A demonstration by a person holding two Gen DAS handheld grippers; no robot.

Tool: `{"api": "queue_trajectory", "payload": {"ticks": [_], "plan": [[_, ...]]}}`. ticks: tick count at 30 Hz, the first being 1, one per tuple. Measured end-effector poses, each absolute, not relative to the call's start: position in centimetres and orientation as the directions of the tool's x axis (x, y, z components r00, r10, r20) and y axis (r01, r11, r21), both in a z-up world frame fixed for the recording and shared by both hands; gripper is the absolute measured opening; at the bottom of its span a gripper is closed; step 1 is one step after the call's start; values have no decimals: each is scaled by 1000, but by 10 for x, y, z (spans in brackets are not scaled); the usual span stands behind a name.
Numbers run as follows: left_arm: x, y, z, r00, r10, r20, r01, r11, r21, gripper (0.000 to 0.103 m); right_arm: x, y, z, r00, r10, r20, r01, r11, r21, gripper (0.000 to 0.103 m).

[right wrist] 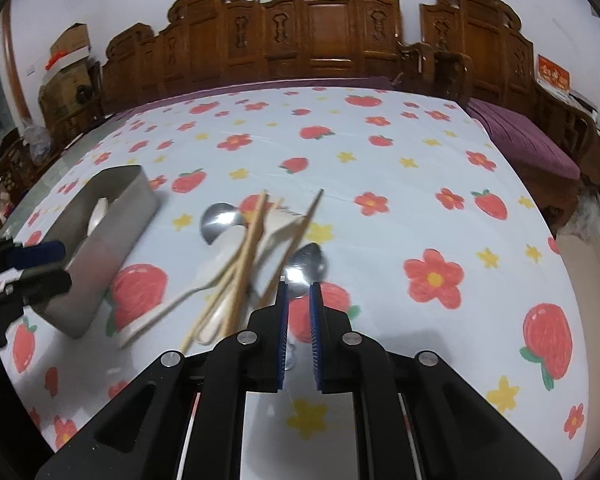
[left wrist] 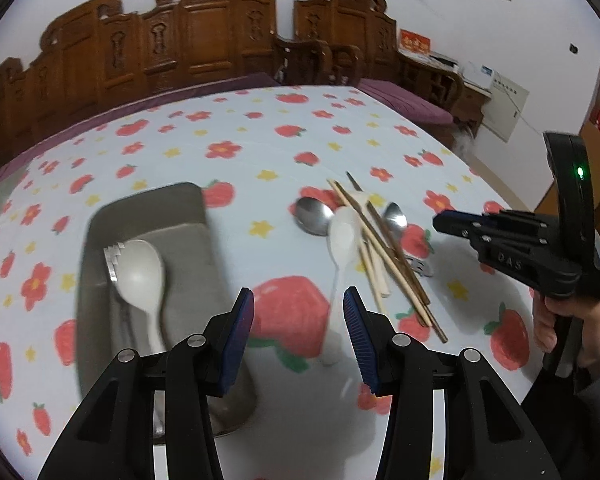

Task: Organize utensils
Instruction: 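Grasp another white plastic spoon by its handle with the left tool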

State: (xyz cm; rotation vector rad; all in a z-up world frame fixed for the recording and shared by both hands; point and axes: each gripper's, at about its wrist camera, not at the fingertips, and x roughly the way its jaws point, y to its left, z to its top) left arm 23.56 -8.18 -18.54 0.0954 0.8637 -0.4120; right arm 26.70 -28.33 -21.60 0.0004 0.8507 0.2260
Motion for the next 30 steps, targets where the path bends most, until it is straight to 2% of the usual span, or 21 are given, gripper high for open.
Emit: {"api": "queue_trajectory", "payload": {"ticks": [3, 5, 7, 13, 18, 21, 30], "plan": [[241, -95, -195, 552, -317, -771, 402, 911, -87, 43, 270, -287, -219, 631, 199, -750, -192, 977, 98, 12], [245, -101, -200, 538, -318, -781, 406, 909, -90, 42, 270, -286, -220, 629, 197, -752, -194, 976, 94, 20], [250, -107, -205, 525, -316, -790, 411, 907, -90, 37, 271, -286, -220, 628, 202, -752, -201, 975, 94, 24], [259, -125, -217, 504, -303, -809, 432, 899, -68, 33, 272, -283, -220, 622, 207, -755, -208, 973, 96, 25], [268, -134, -230, 484, -278, -829, 432, 901, -50, 22, 274, -282, -218, 625, 216, -750, -207, 972, 108, 25], [273, -136, -237, 471, -269, -840, 428, 903, -49, 19, 275, -283, -217, 625, 218, -750, -207, 972, 110, 25], [277, -144, -244, 474, -253, -843, 430, 902, -29, 16, 275, -281, -217, 623, 220, -751, -208, 972, 112, 25]]}}
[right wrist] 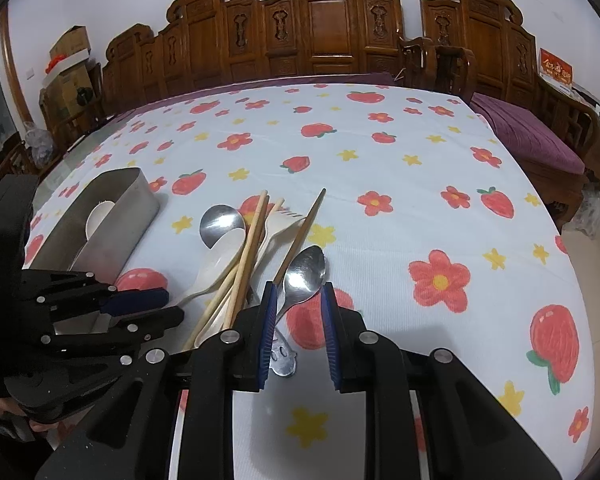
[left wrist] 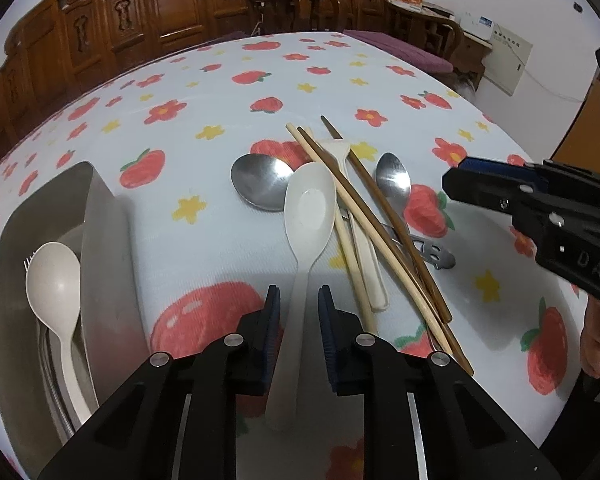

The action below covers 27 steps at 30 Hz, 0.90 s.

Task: Organize utensils
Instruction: 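Grasp another white plastic spoon by its handle with the left tool, then grasp a wooden chopstick with the right tool while the left tool lifts the spoon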

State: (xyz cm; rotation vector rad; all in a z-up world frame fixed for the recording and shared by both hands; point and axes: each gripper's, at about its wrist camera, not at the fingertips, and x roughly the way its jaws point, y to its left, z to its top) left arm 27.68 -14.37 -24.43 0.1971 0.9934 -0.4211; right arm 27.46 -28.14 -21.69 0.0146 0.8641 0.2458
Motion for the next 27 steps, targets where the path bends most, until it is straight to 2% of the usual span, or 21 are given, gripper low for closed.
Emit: {"api": "queue_trajectory", "payload": {"ticks": [2, 3, 18, 19, 21, 27], "plan": [[277, -144, -245, 482, -241, -842, 427, 904, -14, 8, 274, -280, -217, 619, 221, -754, -214, 971, 109, 25], [277, -143, -245, 481, -245, -842, 428, 903, -18, 7, 274, -279, -218, 618, 221, -754, -217, 970, 107, 25], [263, -123, -216, 533, -283, -797, 419, 907, -41, 7, 275, -255, -226, 583, 296, -757, -295, 945, 143, 25], [262, -122, -213, 537, -286, -793, 420, 907, -42, 7, 276, -254, -228, 578, 301, -759, -297, 943, 148, 24], [259, -120, -209, 543, -292, -787, 419, 907, -47, 7, 278, -252, -231, 570, 302, -764, -300, 942, 149, 16], [257, -113, -203, 551, -302, -778, 415, 908, -58, 7, 285, -247, -239, 554, 289, -780, -294, 945, 142, 12]]}}
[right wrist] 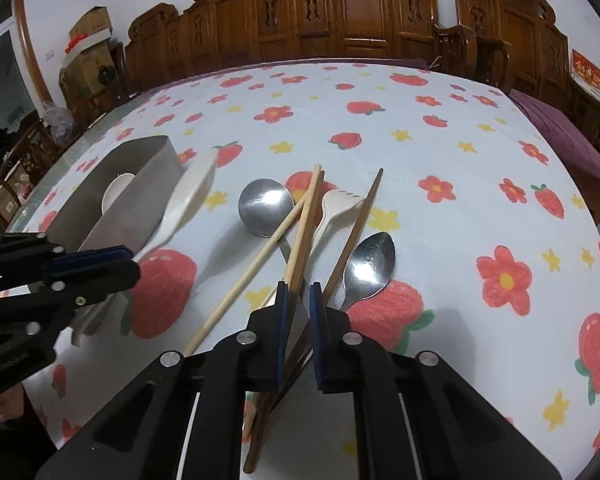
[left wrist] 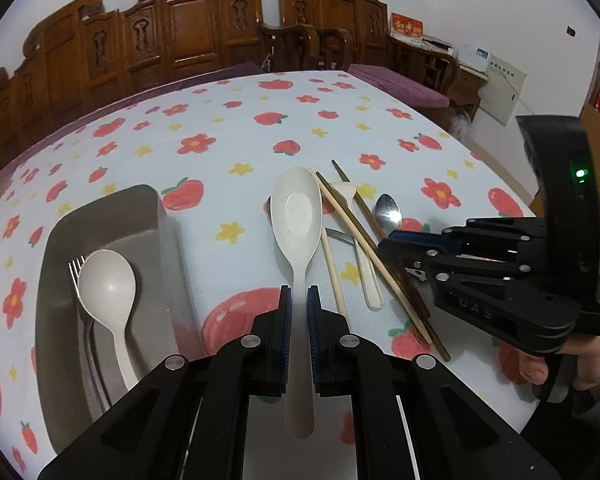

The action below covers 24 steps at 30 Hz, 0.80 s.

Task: Organize utensils
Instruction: 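Grasp a wooden chopstick with the right tool while the left tool lifts the spoon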

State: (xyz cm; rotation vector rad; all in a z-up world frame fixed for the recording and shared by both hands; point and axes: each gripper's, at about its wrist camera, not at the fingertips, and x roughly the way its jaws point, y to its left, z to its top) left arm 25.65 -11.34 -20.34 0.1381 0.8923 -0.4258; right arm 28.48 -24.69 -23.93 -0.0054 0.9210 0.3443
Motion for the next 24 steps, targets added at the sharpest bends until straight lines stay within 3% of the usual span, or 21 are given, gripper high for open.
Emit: {"api": "queue_trajectory", "payload": {"ticks": [12, 15, 24], "plan": [[255, -106, -199, 560, -308, -770, 405, 912, -70, 7, 291, -231, -246, 537, 251, -806, -300, 949, 96, 12], [253, -103, -196, 564, -310, -765, 403, 912, -73, 7, 291, -230, -246, 534, 248, -808, -299, 950, 94, 7], [244, -89, -182, 589, -316, -744, 388, 918, -83, 7, 286, -234, -225, 583, 271, -766, -284, 951, 120, 6]]}}
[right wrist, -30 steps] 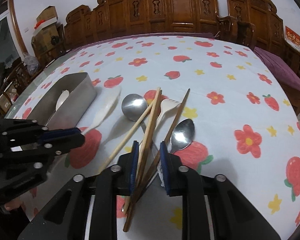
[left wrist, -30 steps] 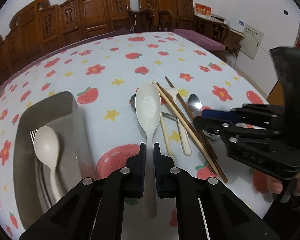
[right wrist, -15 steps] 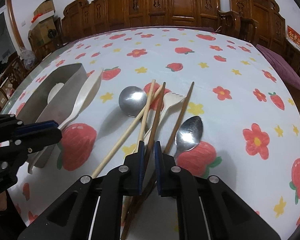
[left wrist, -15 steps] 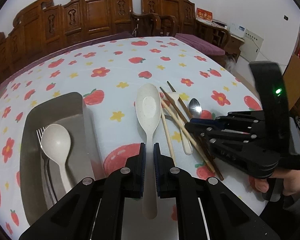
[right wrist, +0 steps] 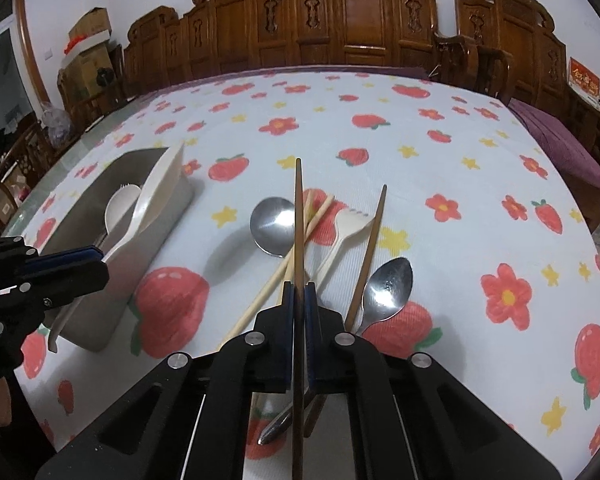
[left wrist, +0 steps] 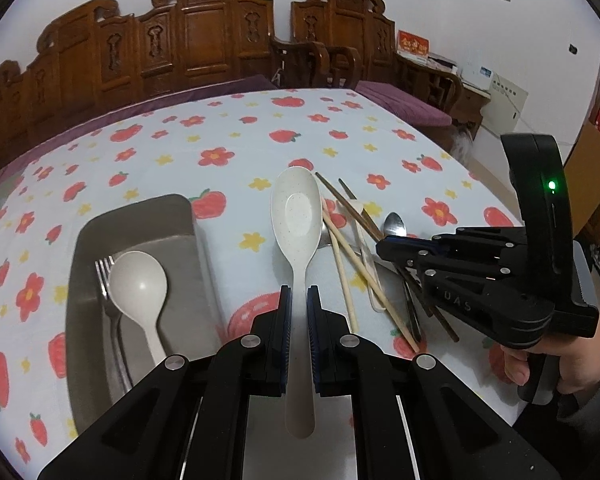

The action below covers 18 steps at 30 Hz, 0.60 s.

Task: Organize utensils
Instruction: 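Grasp a wooden chopstick with the right tool while the left tool lifts the spoon, then lower the white spoon into the tray and open the left tool while the right tool holds the chopstick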

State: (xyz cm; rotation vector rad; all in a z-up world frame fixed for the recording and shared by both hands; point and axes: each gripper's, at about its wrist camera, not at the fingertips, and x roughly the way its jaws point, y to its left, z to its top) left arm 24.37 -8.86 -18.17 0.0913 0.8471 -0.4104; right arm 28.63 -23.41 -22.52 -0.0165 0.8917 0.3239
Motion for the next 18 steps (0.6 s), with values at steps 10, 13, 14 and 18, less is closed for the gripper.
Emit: {"api": "queue_trajectory", "payload": {"ticks": [10, 13, 14, 18], "plan": [[234, -61, -165, 627, -297, -720, 338, 937, -93, 7, 270, -233, -210, 622, 292, -727, -288, 948, 135, 6], [234, -52, -162, 635, -287, -717, 319, 943, -96, 7, 264, -229, -208, 628, 301, -718, -298, 945, 135, 6], [235, -48, -162, 638, -283, -716, 311, 945, -96, 7, 263, -228, -207, 629, 302, -717, -302, 944, 133, 6], [238, -34, -161, 650, -257, -715, 280, 956, -89, 7, 261, -222, -208, 625, 308, -717, -317, 940, 127, 6]]}}
